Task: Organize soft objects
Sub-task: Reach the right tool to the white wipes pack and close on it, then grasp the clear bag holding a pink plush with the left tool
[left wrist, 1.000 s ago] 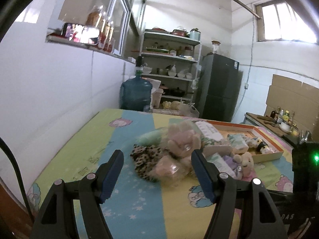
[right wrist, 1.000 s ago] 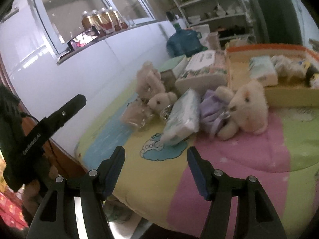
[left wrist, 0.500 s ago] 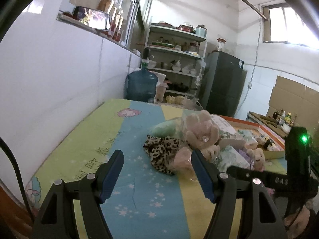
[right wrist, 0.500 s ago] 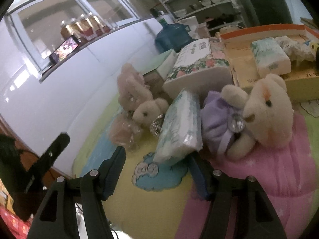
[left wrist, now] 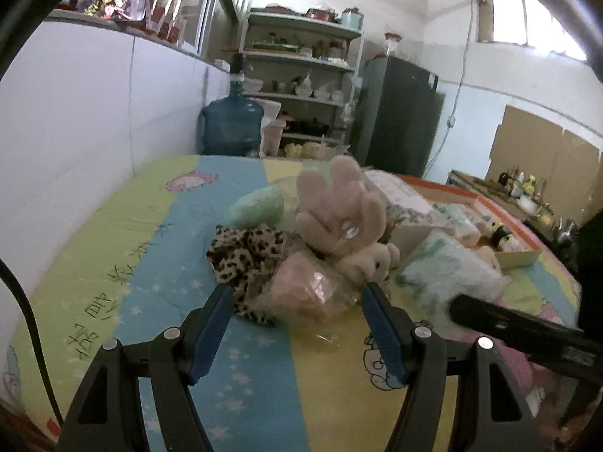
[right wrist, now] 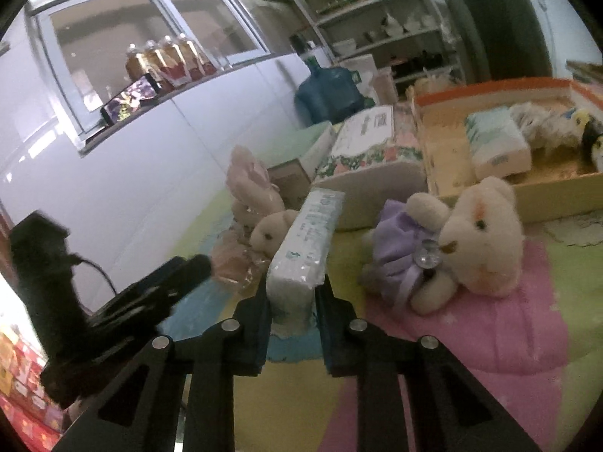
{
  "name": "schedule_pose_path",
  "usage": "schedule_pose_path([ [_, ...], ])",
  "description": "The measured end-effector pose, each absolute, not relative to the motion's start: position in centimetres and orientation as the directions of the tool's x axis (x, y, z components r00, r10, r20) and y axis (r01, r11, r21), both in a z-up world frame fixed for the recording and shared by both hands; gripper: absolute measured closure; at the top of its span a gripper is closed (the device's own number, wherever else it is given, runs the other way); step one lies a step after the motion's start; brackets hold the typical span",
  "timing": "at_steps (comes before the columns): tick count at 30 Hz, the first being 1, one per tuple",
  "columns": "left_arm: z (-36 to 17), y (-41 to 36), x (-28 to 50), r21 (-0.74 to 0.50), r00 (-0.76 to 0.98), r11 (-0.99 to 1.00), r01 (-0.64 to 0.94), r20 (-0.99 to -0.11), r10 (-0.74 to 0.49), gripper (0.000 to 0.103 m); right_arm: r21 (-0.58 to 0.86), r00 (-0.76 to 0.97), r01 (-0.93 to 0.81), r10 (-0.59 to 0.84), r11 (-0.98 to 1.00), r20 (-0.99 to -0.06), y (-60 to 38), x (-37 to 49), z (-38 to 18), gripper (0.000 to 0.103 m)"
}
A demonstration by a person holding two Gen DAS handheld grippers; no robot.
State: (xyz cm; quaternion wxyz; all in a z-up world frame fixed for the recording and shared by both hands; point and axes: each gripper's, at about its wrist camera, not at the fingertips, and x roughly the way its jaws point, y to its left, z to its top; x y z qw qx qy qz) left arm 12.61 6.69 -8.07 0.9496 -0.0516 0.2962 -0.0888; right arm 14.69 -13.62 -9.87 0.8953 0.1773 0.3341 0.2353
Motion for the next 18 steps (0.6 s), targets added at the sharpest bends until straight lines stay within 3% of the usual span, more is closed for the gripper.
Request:
schedule_pose_path([
  [3, -8.7, 6.7, 13.3, -0.178, 0.79, 0.974, 0.14, -0.573, -0.218, 0.034, 0.463, 0.673, -0.314, 0.538, 0.829, -0.507, -13.9, 13.8, -9.6, 0.081],
  [7, -9.4, 6.7, 14.2, -0.201, 0.768, 0.971, 0.132, -0.598, -0.228, 0.044, 0.467, 0.667, -0.325, 0.549, 0.822, -0.504, -14.1, 13.3, -9.6, 0.081],
  [11, -9.6, 6.5, 14.5, -0.218, 0.761, 0.964, 0.151, -0.597, -0.255, 0.045, 0.473, 0.664, -0.325, 0.554, 0.819, -0.503, -14.2, 13.1, -9.8, 0.081],
  [18, -9.5, 6.5, 14.0, -0.237, 0.773, 0.956, 0.171, -0.57, -0.279, 0.056, 0.479, 0.66, -0.321, 0.555, 0.817, -0.506, -14.2, 13.2, -10.1, 0.08],
])
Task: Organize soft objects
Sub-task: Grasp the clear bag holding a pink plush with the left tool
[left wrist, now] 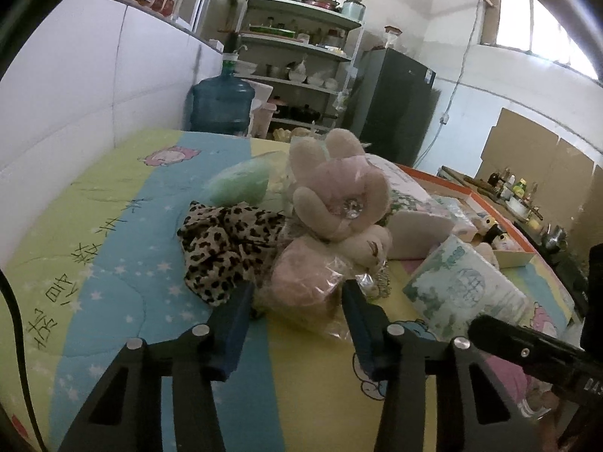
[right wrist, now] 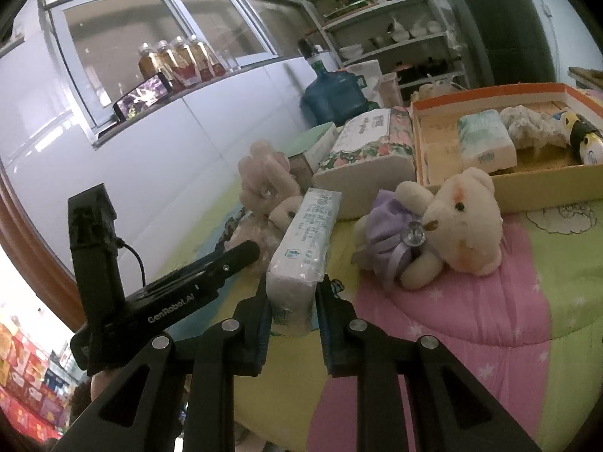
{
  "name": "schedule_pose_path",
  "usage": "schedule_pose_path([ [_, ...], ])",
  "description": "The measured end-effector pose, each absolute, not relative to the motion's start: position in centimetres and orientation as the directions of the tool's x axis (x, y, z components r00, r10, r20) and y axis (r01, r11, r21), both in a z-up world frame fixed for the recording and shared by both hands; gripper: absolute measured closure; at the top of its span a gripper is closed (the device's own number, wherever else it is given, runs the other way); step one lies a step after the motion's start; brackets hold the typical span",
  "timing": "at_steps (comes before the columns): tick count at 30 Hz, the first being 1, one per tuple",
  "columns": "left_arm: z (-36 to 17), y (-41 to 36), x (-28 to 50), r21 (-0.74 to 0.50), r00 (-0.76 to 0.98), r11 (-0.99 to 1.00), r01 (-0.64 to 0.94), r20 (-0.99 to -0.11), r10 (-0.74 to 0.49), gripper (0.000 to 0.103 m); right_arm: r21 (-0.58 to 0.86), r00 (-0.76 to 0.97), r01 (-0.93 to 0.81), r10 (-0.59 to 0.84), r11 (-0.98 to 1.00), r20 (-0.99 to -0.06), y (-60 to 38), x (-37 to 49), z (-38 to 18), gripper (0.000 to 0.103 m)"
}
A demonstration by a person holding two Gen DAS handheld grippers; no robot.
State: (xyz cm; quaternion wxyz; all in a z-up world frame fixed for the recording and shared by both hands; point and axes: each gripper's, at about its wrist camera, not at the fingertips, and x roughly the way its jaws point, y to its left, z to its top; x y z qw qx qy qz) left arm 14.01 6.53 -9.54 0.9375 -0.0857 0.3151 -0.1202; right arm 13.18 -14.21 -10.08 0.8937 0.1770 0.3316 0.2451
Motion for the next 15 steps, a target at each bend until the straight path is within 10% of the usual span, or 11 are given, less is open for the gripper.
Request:
schedule_pose_path([
  [15, -6.3, 6.8, 10.5, -0.229, 0.834, 0.958, 0.174, -0.483, -0.267, 0.057, 0.459, 0.682, -0.334, 0.547, 0.823, -0.485, -14.4, 12.3, -9.4, 0.081],
])
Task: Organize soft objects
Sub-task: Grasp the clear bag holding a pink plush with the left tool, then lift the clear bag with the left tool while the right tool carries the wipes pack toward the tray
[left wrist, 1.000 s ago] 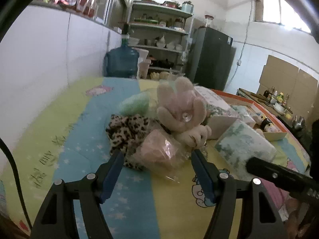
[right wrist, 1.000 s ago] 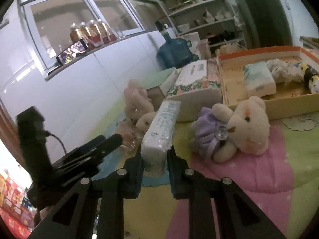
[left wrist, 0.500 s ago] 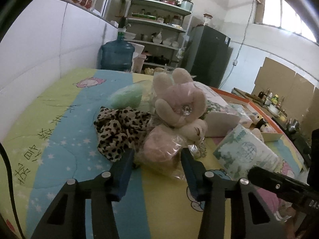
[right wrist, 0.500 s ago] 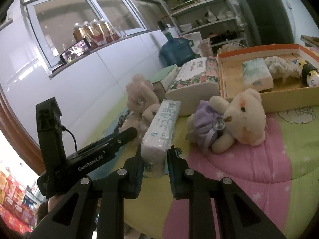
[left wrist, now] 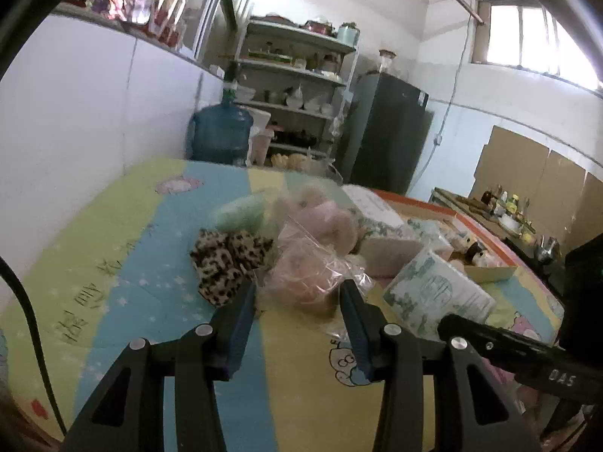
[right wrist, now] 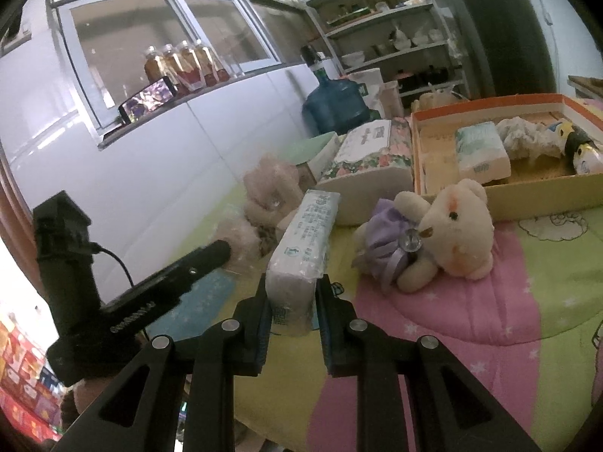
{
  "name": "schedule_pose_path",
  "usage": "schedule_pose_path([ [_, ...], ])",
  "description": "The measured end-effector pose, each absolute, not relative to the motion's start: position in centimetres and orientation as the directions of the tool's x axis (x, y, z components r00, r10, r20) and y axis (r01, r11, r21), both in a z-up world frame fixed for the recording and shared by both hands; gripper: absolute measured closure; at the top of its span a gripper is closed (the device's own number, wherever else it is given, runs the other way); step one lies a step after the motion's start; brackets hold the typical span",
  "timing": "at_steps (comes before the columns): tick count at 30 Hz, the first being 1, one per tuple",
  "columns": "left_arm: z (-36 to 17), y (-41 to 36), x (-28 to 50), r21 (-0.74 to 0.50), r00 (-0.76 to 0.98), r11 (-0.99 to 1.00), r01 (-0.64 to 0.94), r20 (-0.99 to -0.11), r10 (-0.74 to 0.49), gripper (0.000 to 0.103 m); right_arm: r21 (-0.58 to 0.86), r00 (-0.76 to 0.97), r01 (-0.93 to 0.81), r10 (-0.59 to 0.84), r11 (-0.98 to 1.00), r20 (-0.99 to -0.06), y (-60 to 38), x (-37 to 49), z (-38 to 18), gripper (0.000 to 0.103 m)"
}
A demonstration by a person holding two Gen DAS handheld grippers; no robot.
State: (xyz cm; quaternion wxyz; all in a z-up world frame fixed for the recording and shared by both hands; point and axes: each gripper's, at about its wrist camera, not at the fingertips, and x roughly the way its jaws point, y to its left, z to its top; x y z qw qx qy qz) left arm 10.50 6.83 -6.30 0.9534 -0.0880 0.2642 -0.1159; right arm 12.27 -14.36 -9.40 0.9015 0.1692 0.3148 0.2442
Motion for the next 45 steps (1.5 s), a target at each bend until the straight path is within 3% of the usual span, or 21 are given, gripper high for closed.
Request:
schedule_pose_path([
  [16, -3.2, 5.8, 8.1, -0.198, 0.868, 0.958, 0.208, -0.414, -0.273, 0.057, 0.44, 0.728, -0.351, 0.536, 0.827, -0.427, -15.7, 9.9, -7.4, 0.081],
  [23, -3.2, 5.1, 8.1, -0.196, 0.866, 0.958, 0.211, -0.417, -0.276, 0.057, 0.427, 0.712, -0.367, 0.545, 0.826, -0.442, -15.9, 10.1, -7.8, 0.081],
  [25, -3.3, 5.1, 8.2, -0.198, 0.864, 0.957, 0.209, -0.421, -0.276, 0.057, 0.428, 0.699, -0.383, 0.559, 0.819, -0.446, -15.6, 10.3, -8.0, 0.078],
  [29, -3.3, 5.2, 8.1, -0.198, 0.864, 0.958, 0.209, -0.42, -0.276, 0.057, 0.41, 0.687, -0.396, 0.562, 0.821, -0.461, -14.6, 10.5, -8.5, 0.059],
  [36, -3.5, 5.2, 8.0, -0.204, 0.863, 0.957, 0.208, -0.423, -0.277, 0.057, 0.37, 0.684, -0.418, 0.555, 0.83, -0.473, -13.5, 10.6, -9.4, 0.057],
  [41, -3.8, 5.5, 8.1, -0.214, 0.859, 0.955, 0.206, -0.428, -0.281, 0.057, 0.344, 0.683, -0.413, 0.537, 0.843, -0.496, -13.1, 10.9, -9.7, 0.057],
  [45, -3.9, 5.5, 8.2, -0.214, 0.857, 0.955, 0.207, -0.431, -0.282, 0.057, 0.424, 0.648, -0.396, 0.575, 0.814, -0.499, -14.0, 11.5, -10.3, 0.074],
])
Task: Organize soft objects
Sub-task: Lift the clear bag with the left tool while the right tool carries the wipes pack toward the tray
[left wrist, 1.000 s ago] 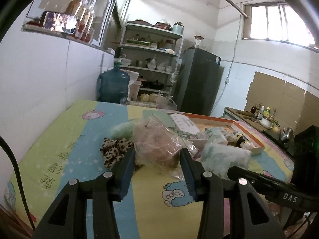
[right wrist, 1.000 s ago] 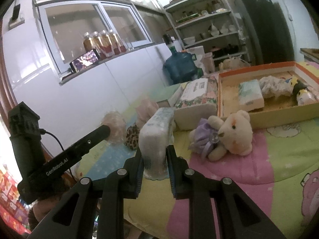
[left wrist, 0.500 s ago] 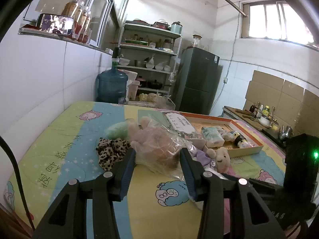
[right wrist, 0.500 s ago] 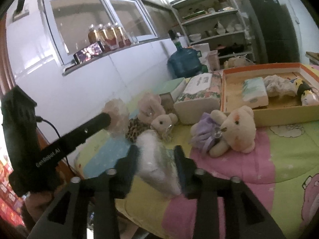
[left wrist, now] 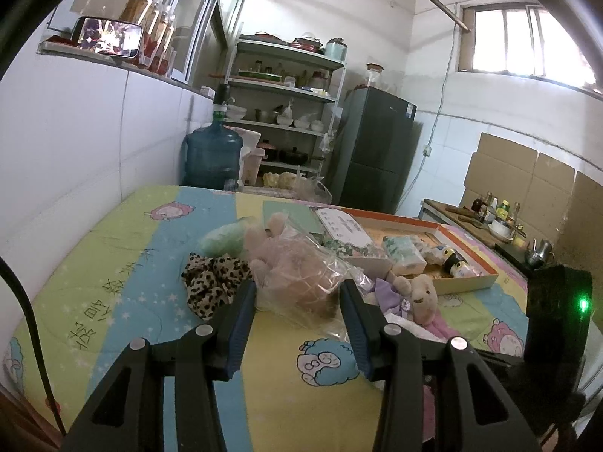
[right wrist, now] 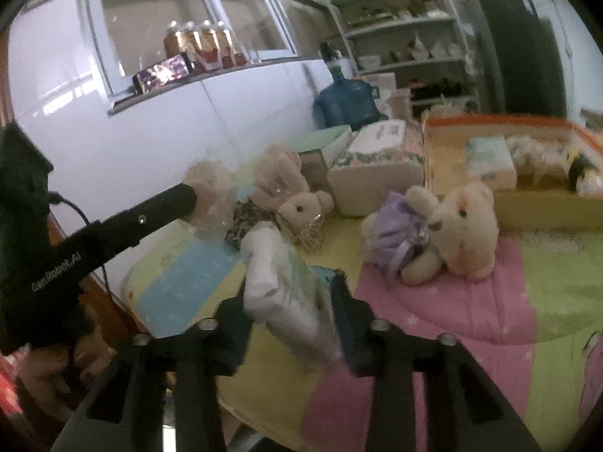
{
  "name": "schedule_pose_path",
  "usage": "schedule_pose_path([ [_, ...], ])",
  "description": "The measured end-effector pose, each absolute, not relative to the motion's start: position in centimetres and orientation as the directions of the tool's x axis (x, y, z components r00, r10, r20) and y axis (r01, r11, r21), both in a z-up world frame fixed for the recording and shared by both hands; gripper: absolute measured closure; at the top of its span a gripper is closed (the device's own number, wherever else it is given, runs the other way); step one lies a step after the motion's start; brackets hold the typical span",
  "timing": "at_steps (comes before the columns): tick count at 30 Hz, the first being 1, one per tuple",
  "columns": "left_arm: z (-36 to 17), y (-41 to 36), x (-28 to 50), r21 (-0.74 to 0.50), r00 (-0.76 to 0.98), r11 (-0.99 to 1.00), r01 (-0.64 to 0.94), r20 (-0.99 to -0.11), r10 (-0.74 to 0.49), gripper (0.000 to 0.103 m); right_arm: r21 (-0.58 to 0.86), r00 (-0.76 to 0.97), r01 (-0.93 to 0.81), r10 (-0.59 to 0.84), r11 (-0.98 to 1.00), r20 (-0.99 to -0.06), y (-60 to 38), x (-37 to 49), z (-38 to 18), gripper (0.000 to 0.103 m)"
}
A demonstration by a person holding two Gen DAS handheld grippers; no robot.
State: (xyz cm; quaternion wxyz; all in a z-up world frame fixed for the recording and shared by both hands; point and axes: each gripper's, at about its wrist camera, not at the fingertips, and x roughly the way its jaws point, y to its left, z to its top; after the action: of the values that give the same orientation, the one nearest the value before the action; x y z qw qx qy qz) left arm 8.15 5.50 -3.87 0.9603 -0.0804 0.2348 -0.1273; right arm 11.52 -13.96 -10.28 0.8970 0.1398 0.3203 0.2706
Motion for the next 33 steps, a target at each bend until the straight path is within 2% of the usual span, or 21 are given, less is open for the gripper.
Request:
schedule_pose_path([
  [9, -4.2, 5.1, 8.4, -0.209, 0.851, 0.954, 0.213, -0.44, -0.287, 0.057, 0.492, 0.652, -0.383, 0.606, 0.782, -0.455, -15.7, 11.3, -9.8, 0.078],
  [16, -3.9, 4.3, 8.5, -0.194, 0.849, 0.955, 0.226, -0.442, -0.291, 0.057, 0.473, 0.686, -0.39, 0.592, 0.79, -0.422, -16.6, 10.5, -8.4, 0.078],
  [33, -1.4, 0.1, 9.6, -0.116, 0.855, 0.948, 0.297, -0.41, -0.318, 0.057, 0.395, 0.803, -0.309, 0.46, 0.865, -0.379, -22.7, 10.0, -5.0, 0.078],
])
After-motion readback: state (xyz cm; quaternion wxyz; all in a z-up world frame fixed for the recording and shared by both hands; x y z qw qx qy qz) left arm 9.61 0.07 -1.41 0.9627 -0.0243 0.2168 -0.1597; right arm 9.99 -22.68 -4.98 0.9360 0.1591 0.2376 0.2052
